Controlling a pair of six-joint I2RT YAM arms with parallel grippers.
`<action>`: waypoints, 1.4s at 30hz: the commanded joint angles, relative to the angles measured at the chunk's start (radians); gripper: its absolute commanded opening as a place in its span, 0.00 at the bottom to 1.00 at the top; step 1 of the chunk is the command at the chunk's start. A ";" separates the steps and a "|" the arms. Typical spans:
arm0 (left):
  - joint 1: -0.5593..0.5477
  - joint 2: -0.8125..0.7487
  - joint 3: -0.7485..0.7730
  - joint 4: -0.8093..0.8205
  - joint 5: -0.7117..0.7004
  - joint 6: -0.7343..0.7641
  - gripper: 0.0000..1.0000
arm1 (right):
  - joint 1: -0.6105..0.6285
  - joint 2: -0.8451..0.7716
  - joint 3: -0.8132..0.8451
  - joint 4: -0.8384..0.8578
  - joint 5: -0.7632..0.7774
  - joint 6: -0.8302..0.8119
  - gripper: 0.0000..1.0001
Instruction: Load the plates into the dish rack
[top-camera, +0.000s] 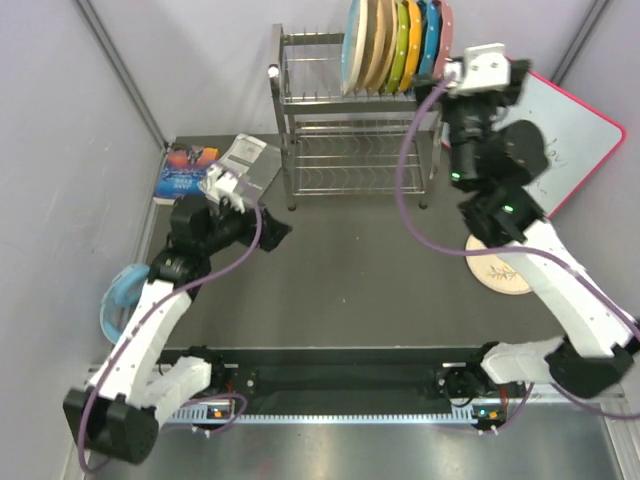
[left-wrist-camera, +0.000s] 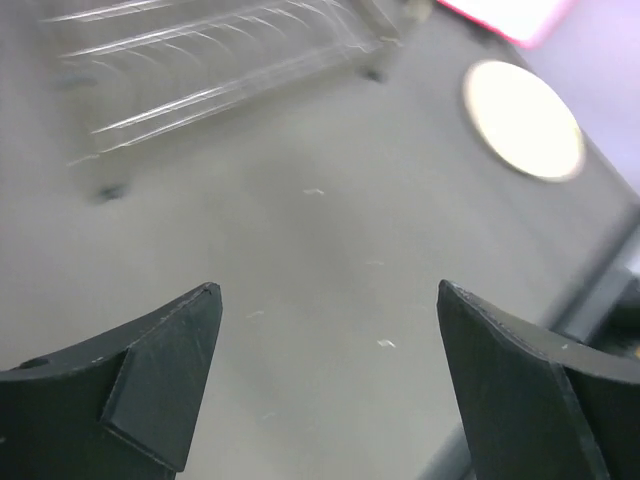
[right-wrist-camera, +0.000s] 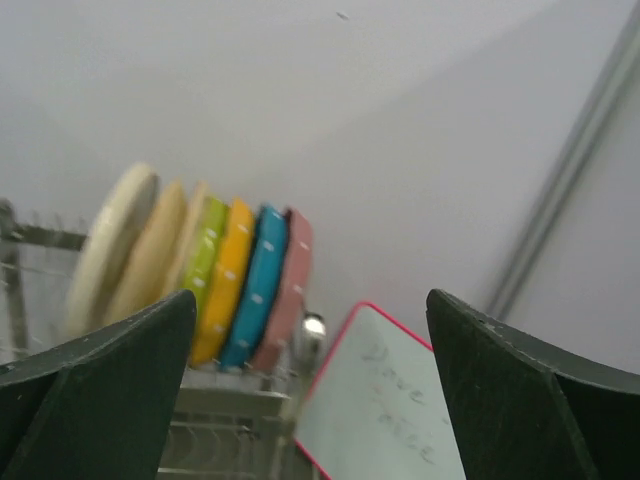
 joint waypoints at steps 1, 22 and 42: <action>-0.151 0.210 0.182 -0.152 0.152 -0.011 0.94 | -0.179 -0.175 -0.144 -0.447 -0.108 0.088 1.00; -0.353 0.304 0.061 -0.186 0.000 0.138 0.99 | -1.134 -0.029 -0.559 -1.011 -0.923 -0.125 0.88; -0.317 0.426 0.154 -0.290 -0.040 0.155 0.98 | -1.212 0.452 -0.371 -0.756 -0.837 -0.093 0.90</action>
